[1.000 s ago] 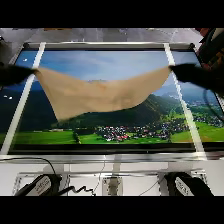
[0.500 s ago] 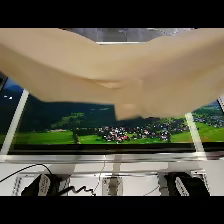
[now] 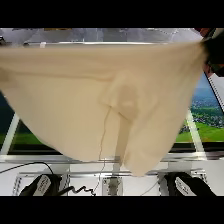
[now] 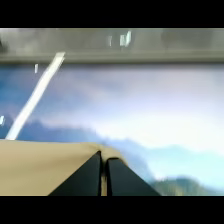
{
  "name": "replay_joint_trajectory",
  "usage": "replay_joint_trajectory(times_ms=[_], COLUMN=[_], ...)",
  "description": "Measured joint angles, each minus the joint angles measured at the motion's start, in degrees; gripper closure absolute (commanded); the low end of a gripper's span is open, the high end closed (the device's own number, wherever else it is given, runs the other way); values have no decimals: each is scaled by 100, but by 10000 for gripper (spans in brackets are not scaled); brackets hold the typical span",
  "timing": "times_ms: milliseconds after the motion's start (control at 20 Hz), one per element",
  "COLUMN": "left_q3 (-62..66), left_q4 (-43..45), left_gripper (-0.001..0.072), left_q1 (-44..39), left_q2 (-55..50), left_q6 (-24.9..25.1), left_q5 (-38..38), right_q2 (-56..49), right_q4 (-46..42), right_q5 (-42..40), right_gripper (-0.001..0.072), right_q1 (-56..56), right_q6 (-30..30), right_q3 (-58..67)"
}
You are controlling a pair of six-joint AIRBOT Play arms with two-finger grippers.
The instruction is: Fold the clothes and pants, and hang the long-sleeved shirts on hangers.
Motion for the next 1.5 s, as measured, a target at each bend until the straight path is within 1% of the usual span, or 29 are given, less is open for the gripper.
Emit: replay_joint_trajectory(times_ms=[100, 200, 250, 400, 600, 650, 750, 850, 1100, 1200, 1300, 1350, 1400, 1450, 1500], left_q3=[-122, -188, -212, -240, -254, -251, -251, -254, -254, -254, -254, -254, -254, -254, -251], left_q4=[509, 940, 1108, 1373, 1513, 1534, 1622, 1773, 2704, 2940, 3067, 3110, 3139, 3180, 3200], left_gripper=[696, 696, 696, 695, 695, 696, 697, 697, 695, 694, 691, 617, 379, 107, 23], left_q1=[-678, -1388, -1718, -2465, -2999, -3064, -3117, -3117, -3117, -3117, -3117, -3115, -3104, -3091, -3086], left_q2=[-730, -1556, -1978, -2997, -3742, -3829, -3941, -4000, -4098, -4138, -4162, -4170, -4175, -4179, -4179], left_q6=[2, 131, 186, 262, 304, 308, 326, 323, 323, 323, 323, 326, 326, 326, 321], left_q5=[-98, 96, 345, 1368, 2605, 2813, 3036, 2889, 1419, 966, 741, 649, 601, 564, 511], right_q2=[-946, -1823, -2194, -3106, -3674, -3733, -3807, -3847, -3895, -3906, -3912, -3912, -3912, -3912, -3912], right_q4=[48, 94, 107, 140, -129, -232, -424, -595, -1145, -1268, -1362, -1408, -1456, -1526, -1598], right_q5=[308, 378, 367, 2, -769, -905, -892, -490, 1281, 1770, 2144, 2240, 2315, 2356, 2378], right_gripper=[697, 697, 697, 697, 697, 697, 698, 698, 698, 698, 697, 679, 500, 215, 161], right_q1=[0, 0, 0, 0, -7, -28, -107, -201, -323, -337, -348, -350, -350, -352, -354], right_q6=[63, 98, 107, 127, 136, 136, 138, 138, 94, 83, 79, 76, 76, 76, 74], right_q3=[4, 4, 4, 4, 9, 11, 9, 11, 11, -26, -122, -175, -223, -258, -282])
